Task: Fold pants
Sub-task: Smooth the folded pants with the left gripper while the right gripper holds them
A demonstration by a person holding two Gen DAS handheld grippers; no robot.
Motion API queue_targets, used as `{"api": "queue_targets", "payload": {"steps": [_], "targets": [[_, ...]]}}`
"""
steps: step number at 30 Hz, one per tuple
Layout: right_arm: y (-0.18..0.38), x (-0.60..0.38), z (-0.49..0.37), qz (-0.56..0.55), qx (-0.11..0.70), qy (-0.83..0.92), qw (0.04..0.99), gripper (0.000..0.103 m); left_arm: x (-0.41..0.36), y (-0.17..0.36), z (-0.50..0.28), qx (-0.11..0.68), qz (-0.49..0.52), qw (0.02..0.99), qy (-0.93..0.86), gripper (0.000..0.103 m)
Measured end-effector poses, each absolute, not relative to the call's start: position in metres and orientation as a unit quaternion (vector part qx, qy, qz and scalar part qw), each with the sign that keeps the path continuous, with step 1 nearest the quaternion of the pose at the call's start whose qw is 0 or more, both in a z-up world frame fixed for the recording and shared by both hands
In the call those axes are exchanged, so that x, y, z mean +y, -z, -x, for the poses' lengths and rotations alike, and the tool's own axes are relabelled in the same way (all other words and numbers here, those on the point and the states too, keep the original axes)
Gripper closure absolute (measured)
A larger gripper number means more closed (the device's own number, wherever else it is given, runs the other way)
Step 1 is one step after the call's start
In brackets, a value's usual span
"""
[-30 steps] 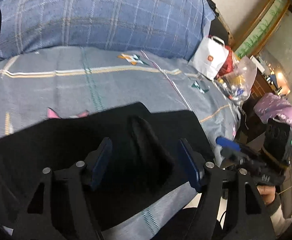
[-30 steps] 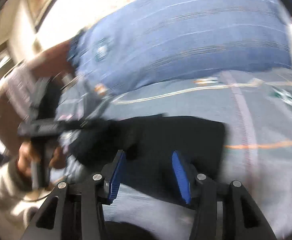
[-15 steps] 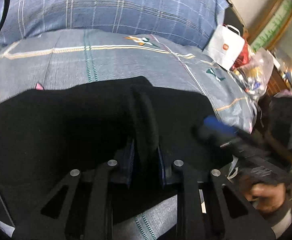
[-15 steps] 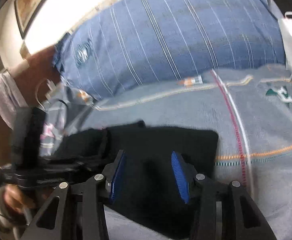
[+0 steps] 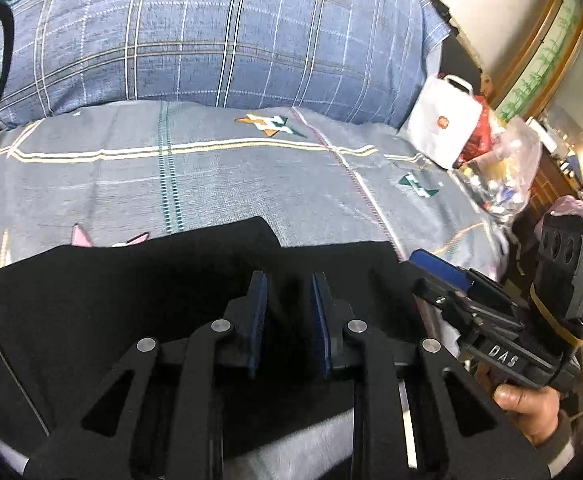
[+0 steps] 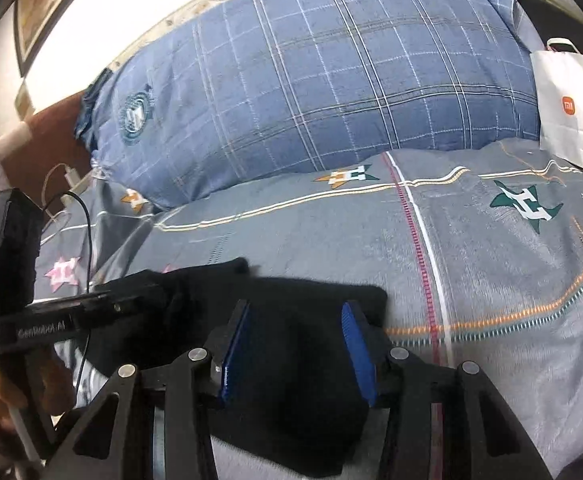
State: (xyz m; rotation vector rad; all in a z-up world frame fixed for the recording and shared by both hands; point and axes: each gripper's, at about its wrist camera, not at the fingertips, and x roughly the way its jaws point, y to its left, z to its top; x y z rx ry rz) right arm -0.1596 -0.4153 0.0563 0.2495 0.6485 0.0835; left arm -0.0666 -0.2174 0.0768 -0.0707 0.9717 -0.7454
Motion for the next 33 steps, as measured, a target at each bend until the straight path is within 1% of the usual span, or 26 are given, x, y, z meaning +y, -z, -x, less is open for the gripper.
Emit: {"api": "queue_targets", "payload": {"steps": [3,7,10,13,15,16,17,19,22,24,26,29,33], "targets": [[-0.036,-0.413,0.134,-0.111,0.353,-0.025,0.929,0.058,-0.229,-0.062,0.06,0.45,0.002,0.829,0.331,0.083],[-0.033,-0.408,0.127,-0.09,0.354,-0.026,0.931,0.058,-0.226,-0.058,0.057,0.444,0.013,0.832,0.333,0.083],[-0.045,-0.41,0.139,-0.096,0.357,-0.029,0.929,0.058,-0.217,-0.065,0.064,0.447,0.014,0.83,0.332,0.083],[-0.056,-0.403,0.171,-0.088,0.335,-0.037,0.937,0.058,-0.206,-0.063,0.071,0.453,0.01,0.831,0.322,0.083],[-0.044,-0.396,0.186,-0.089,0.349,-0.044,0.932,0.055,-0.199,-0.059,0.073,0.459,0.016,0.831,0.314,0.083],[-0.033,-0.392,0.189,-0.086,0.364,-0.042,0.926,0.055,-0.193,-0.057,0.074,0.464,0.025,0.829,0.311,0.077],[-0.022,-0.388,0.19,-0.077,0.375,-0.038,0.923,0.055,-0.187,-0.057,0.076,0.467,0.035,0.828,0.308,0.069],[-0.018,-0.379,0.197,-0.047,0.364,-0.024,0.93,0.055,-0.173,-0.063,0.082,0.466,0.043,0.834,0.293,0.068],[-0.034,-0.375,0.2,-0.052,0.372,-0.026,0.926,0.055,-0.147,-0.08,0.089,0.454,0.05,0.845,0.28,0.068],[-0.048,-0.374,0.207,-0.065,0.35,-0.035,0.934,0.055,-0.125,-0.093,0.095,0.435,0.061,0.858,0.267,0.064],[-0.058,-0.369,0.209,-0.074,0.341,-0.035,0.936,0.055,-0.104,-0.102,0.098,0.424,0.072,0.867,0.252,0.043],[-0.064,-0.355,0.2,-0.067,0.351,-0.033,0.933,0.055,-0.071,-0.112,0.108,0.412,0.096,0.874,0.238,0.04],[-0.066,-0.325,0.177,-0.019,0.374,-0.04,0.926,0.055,-0.04,-0.119,0.119,0.39,0.073,0.895,0.204,0.04]]}}
